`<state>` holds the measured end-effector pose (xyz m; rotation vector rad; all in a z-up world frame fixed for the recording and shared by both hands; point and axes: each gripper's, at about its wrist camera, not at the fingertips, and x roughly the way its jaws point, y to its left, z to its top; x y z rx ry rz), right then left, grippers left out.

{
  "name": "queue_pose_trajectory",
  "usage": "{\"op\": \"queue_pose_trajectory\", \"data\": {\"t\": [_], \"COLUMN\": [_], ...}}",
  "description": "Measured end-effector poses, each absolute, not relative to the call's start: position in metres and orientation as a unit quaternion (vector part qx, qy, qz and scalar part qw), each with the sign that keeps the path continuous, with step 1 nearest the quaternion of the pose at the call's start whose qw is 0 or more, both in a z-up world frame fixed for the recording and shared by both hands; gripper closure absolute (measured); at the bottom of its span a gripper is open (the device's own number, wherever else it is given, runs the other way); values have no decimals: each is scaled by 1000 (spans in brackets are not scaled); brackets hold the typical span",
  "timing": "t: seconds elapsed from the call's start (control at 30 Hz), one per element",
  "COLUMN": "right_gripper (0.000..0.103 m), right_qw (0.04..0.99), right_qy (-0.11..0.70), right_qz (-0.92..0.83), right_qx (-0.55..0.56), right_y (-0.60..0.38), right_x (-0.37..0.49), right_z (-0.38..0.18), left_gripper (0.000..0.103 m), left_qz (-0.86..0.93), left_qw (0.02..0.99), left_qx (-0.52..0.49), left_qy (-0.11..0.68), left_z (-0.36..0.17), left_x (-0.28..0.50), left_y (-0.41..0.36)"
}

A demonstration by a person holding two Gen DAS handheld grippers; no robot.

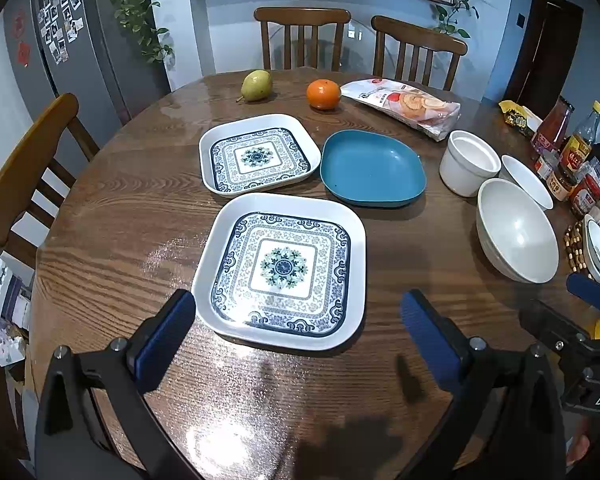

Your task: Organize plates and bowls

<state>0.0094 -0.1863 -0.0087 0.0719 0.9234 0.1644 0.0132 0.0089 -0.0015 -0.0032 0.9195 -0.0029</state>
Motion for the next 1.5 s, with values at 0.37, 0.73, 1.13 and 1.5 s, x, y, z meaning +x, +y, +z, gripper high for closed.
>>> {"op": "queue_pose_trajectory", "data": {"t": [0.37,0.73,1.13,1.5], "right_gripper": [0,0,0,0], "right_qw": [890,890,886,878], "right_qy": [448,448,456,469], "right_qz": [77,73,69,92], "right_qx": [37,39,47,33], "right_y": [-182,-172,-164,-132], "right_x": [12,13,15,31], "right_z": [-10,-10,-15,-27], "left_gripper": [1,1,1,8], "left_qz": [-13,-21,-39,-26], "left_qw": [893,893,890,879], "left_qx": [-2,-2,-13,-11], "left_qy": [449,449,454,475], "left_z": [-6,-6,-10,-29], "left_x": [18,23,31,49], "left_y": [14,21,26,47]}}
